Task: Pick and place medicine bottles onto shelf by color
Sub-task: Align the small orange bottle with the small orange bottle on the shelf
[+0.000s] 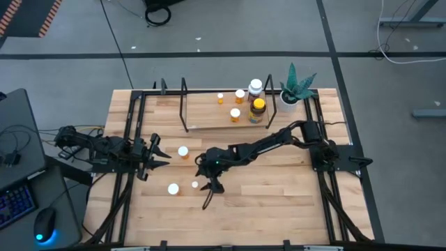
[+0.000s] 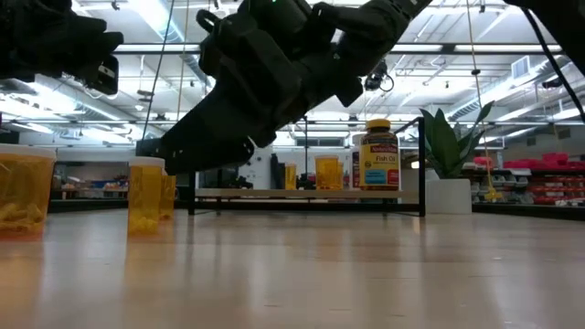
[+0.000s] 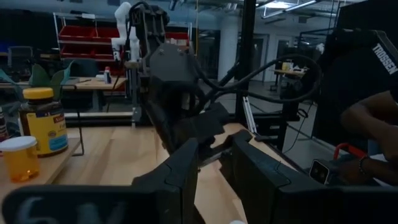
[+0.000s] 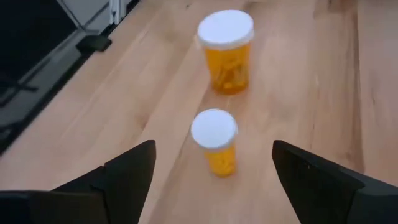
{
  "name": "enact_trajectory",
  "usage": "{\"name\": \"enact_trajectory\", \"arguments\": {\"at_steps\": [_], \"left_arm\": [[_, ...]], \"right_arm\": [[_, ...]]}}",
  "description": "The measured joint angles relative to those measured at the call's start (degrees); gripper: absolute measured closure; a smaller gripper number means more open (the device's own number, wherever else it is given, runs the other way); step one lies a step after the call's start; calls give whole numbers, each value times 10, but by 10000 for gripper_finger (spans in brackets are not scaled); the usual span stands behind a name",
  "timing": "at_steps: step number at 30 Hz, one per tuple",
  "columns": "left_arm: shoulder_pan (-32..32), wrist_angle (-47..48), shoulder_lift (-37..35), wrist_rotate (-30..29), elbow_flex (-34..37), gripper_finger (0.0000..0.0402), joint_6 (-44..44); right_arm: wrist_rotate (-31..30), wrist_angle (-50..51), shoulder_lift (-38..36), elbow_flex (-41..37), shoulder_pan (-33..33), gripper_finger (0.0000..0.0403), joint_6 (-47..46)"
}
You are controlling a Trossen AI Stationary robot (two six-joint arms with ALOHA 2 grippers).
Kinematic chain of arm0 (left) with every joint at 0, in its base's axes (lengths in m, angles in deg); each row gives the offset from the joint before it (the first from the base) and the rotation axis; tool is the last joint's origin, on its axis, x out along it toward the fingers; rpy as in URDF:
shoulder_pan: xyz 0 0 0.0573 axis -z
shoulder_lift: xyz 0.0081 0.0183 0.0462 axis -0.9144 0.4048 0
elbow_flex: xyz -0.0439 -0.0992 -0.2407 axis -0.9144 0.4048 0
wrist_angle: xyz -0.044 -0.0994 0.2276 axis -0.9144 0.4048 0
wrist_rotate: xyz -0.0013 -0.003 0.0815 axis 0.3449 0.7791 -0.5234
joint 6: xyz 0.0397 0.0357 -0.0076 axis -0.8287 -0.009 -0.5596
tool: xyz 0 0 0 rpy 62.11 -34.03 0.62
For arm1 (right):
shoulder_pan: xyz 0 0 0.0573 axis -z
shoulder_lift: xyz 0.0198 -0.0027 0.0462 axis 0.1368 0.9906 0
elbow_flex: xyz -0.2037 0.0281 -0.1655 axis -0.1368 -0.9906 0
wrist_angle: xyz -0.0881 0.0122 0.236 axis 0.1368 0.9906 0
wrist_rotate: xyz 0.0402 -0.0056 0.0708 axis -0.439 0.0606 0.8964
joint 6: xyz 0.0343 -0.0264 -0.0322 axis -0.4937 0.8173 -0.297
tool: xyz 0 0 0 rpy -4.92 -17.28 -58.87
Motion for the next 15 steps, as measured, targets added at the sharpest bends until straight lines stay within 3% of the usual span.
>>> {"name": "enact_trajectory", "arguments": {"at_steps": [10,15], "left_arm": [[0,-3,0,0,0,294,0],[0,-3,0,0,0,294,0]], "right_arm": [[-11,7,10,12,-1,73,-44],[15,44,38,42,1,73,-48]]}}
